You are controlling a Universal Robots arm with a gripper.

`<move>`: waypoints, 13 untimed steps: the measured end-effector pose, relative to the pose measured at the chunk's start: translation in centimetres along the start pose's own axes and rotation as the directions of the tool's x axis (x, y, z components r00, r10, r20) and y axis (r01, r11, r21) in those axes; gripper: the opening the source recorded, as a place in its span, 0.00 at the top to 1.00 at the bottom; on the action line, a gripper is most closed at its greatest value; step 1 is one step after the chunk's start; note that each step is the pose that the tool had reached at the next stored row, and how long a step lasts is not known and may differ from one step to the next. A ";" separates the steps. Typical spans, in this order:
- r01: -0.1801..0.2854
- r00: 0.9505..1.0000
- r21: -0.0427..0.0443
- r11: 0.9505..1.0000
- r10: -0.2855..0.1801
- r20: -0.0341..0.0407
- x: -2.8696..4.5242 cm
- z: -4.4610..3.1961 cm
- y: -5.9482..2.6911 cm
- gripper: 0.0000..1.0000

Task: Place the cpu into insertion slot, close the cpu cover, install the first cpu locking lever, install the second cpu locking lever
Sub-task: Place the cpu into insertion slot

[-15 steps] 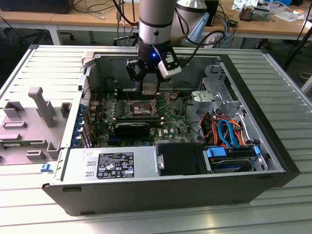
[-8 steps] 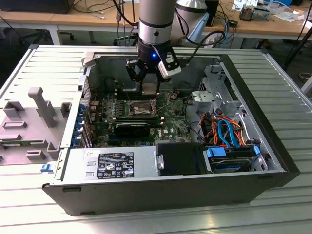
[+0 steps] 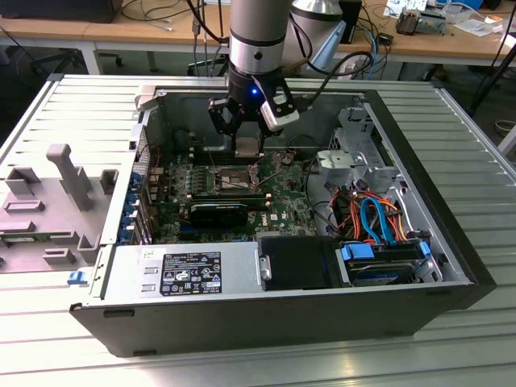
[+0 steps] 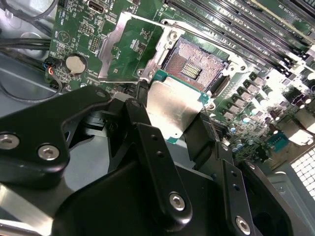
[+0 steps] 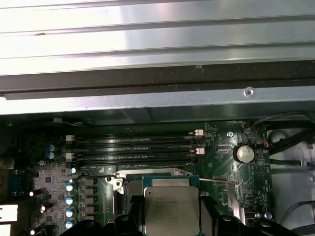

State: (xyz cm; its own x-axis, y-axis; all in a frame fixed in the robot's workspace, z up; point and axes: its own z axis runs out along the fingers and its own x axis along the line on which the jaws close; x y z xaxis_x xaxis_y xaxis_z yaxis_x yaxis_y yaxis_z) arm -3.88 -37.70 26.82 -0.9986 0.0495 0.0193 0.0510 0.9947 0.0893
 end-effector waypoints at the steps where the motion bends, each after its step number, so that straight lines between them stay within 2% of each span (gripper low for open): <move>1: -0.006 1.000 0.000 1.000 0.006 0.001 0.00 0.00 0.00 0.46; 13: -0.081 0.997 -0.002 0.997 0.081 0.007 0.00 0.03 0.00 0.46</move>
State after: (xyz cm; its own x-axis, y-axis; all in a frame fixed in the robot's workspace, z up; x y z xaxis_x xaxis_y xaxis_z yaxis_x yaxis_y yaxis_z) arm -3.89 -37.70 26.79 -0.9913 0.1303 0.0193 0.1315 0.9873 0.0892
